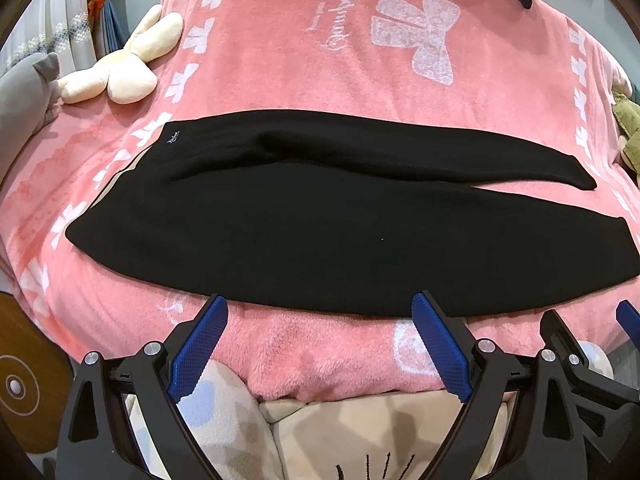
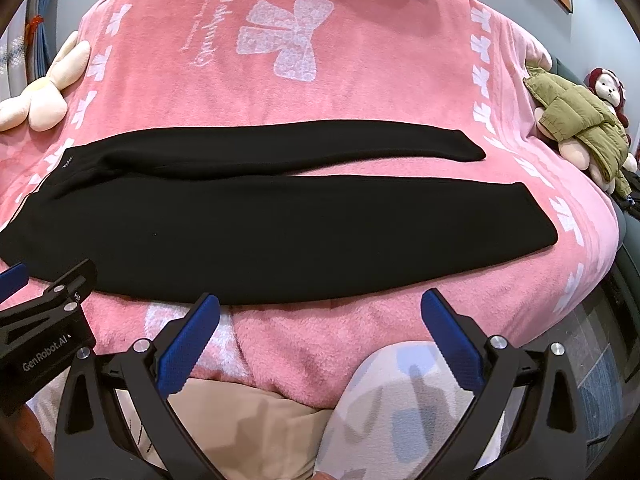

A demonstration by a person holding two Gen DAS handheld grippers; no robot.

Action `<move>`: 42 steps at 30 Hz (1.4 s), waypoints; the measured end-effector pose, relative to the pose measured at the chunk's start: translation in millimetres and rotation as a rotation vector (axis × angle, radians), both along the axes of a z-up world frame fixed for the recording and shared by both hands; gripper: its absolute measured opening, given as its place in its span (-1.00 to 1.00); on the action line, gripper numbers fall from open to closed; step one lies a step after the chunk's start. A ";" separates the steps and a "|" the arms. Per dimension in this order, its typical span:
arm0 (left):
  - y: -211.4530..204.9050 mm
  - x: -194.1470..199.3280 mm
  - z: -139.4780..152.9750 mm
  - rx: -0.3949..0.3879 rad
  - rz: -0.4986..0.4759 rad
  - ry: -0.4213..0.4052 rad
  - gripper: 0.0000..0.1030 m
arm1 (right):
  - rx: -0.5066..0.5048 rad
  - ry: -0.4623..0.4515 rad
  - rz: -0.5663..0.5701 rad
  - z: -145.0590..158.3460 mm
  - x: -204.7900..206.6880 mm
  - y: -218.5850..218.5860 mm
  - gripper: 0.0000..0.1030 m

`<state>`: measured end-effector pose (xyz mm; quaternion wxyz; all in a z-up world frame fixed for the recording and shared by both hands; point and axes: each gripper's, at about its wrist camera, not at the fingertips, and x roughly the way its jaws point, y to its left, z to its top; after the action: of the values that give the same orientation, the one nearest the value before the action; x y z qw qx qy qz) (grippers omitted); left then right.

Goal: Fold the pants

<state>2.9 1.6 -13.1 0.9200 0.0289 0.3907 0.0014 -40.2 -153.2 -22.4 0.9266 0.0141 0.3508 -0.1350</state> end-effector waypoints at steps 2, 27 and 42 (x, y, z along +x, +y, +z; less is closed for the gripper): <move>0.2 -0.1 -0.1 -0.001 0.000 -0.001 0.75 | 0.001 0.000 -0.001 0.1 0.1 0.1 0.91; 3.2 -1.0 -3.3 0.002 -0.001 0.006 0.74 | 0.008 0.006 -0.002 -4.9 0.0 -0.7 0.91; 1.2 7.0 -11.4 0.011 -0.004 0.027 0.74 | 0.021 0.030 0.002 -18.8 8.7 -5.3 0.91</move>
<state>9.9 2.7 -24.5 0.9145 0.0348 0.4030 0.0013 -31.5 -158.5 -41.2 0.9211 0.0216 0.3663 -0.1303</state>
